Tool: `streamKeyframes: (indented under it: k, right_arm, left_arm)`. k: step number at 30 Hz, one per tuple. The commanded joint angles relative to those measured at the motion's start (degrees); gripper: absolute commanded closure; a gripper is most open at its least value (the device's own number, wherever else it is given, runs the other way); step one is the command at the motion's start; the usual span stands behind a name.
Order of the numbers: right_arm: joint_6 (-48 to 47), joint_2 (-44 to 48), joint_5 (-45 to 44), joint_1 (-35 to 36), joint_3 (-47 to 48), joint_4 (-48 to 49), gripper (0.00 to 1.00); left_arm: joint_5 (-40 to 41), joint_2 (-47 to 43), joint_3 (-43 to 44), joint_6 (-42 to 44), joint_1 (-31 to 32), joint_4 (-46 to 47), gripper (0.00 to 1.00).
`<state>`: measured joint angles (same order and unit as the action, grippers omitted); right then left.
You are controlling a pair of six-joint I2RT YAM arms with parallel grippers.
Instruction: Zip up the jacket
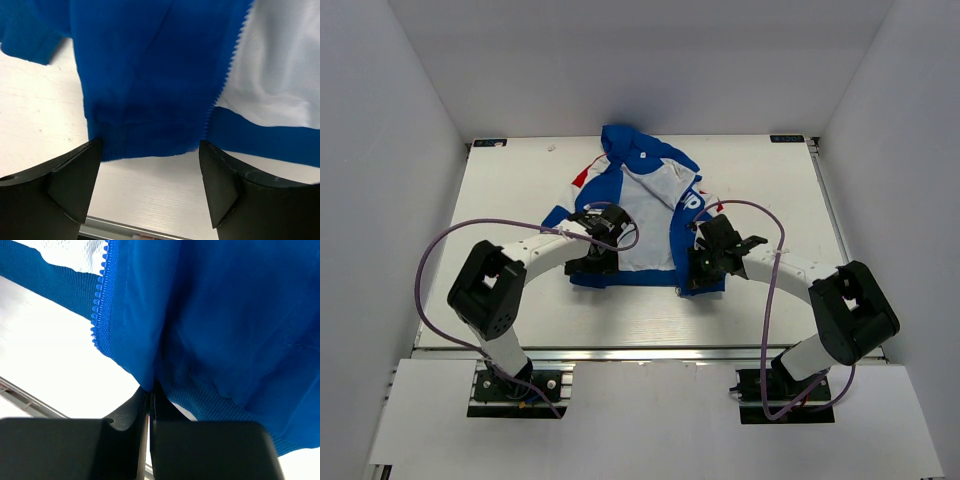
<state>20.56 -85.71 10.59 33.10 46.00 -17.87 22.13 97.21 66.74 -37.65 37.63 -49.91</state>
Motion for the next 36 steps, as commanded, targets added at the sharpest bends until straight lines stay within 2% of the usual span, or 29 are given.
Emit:
streamKeyframes:
  k: [1, 14, 18, 25, 31, 34, 35, 36]
  right_arm:
    - [-0.5, -0.1, -0.7, -0.2, -0.6, -0.7, 1.00]
    - [-0.3, -1.2, -1.5, -0.2, -0.1, -1.3, 1.00]
    - [-0.2, -1.0, -2.4, -0.3, -0.2, -1.7, 1.00]
    - [0.4, -1.4, -3.1, -0.2, -0.4, -1.8, 1.00]
    - [0.9, -2.1, -4.7, -0.6, 0.0, -2.9, 1.00]
    - [0.9, -2.3, -4.7, -0.9, -0.1, -2.9, 1.00]
    - [1.0, -2.4, -4.7, -0.9, -0.2, -2.9, 1.00]
    - [0.9, -2.5, -4.6, -1.0, -0.1, -2.9, 1.00]
  left_arm:
    - [1.3, -0.1, -0.6, -1.1, -0.1, 1.7, 0.12]
    - [-1.6, 4.1, -7.1, -3.5, -0.1, 7.4, 0.16]
    - [-2.7, 5.5, -7.9, -3.5, -0.2, 8.9, 0.22]
    - [-4.7, 6.1, -10.8, -3.7, -0.1, 11.8, 0.40]
    - [-7.8, 6.8, -13.9, -3.6, -0.8, 15.3, 0.37]
    - [-8.4, 7.4, -14.4, -3.7, -1.5, 15.5, 0.49]
    - [-8.3, 7.3, -14.0, -3.7, -1.7, 14.9, 0.58]
    - [-8.1, 7.1, -13.8, -3.7, -1.8, 14.7, 0.60]
